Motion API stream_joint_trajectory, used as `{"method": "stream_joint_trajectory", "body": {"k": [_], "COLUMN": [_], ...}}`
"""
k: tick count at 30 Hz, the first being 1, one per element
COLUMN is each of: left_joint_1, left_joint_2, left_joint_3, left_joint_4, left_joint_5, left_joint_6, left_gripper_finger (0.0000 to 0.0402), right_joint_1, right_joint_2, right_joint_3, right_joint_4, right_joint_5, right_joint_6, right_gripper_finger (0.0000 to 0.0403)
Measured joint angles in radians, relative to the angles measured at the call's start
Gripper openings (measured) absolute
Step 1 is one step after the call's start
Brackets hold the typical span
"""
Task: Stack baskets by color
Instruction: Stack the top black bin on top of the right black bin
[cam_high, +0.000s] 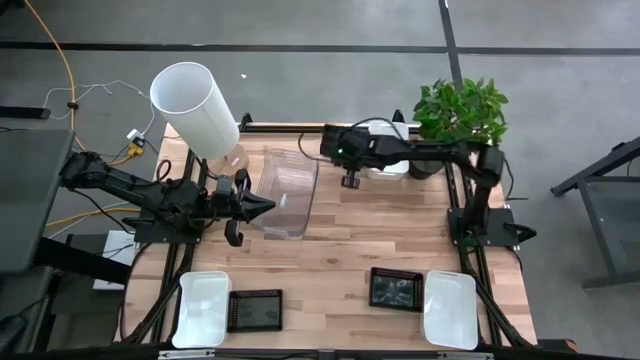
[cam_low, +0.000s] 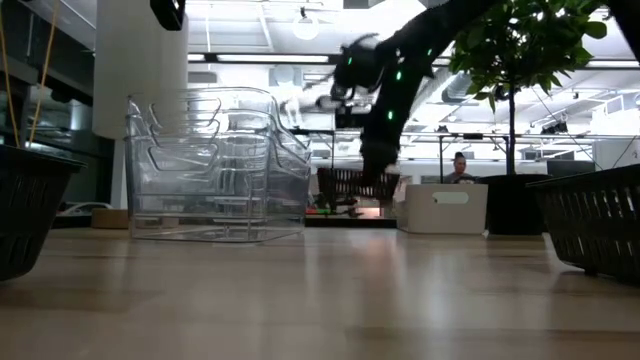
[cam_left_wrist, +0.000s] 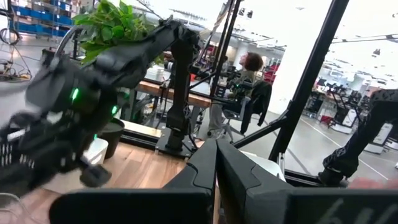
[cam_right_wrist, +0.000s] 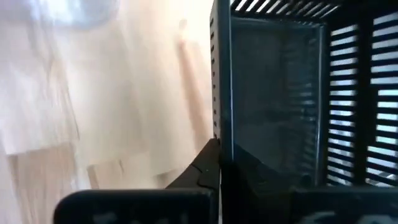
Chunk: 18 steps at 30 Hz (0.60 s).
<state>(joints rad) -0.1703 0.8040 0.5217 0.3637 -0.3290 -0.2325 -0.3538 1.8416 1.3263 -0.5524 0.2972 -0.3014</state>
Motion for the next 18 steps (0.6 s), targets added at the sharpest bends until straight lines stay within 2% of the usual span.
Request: {"method": "stream_joint_trajectory", "body": {"k": [6, 10, 14, 18], "left_joint_1": [0.000, 0.000, 0.000, 0.000], "left_joint_2": [0.000, 0.000, 0.000, 0.000], "left_joint_3": [0.000, 0.000, 0.000, 0.000], "left_joint_4": [0.000, 0.000, 0.000, 0.000], "left_joint_5": [0.002, 0.003, 0.003, 0.003], "left_joint_6": [0.000, 0.000, 0.000, 0.000], "left_gripper_finger": [0.0000, 0.0000, 0.0000, 0.0000], "right_joint_1": [0.011, 0.066, 0.161, 0.303], "right_joint_2": [-0.149, -0.226, -0.290, -0.357], "right_joint_3": [0.000, 0.000, 0.000, 0.000], "right_joint_4": [0.020, 0.035, 0.030, 0.015], "right_joint_5": [0.014, 0.009, 0.002, -0.049], "right_joint_6": [0.089, 0.147, 0.194, 0.281], "right_gripper_finger": [0.0001, 0.0000, 0.0000, 0.0000]}}
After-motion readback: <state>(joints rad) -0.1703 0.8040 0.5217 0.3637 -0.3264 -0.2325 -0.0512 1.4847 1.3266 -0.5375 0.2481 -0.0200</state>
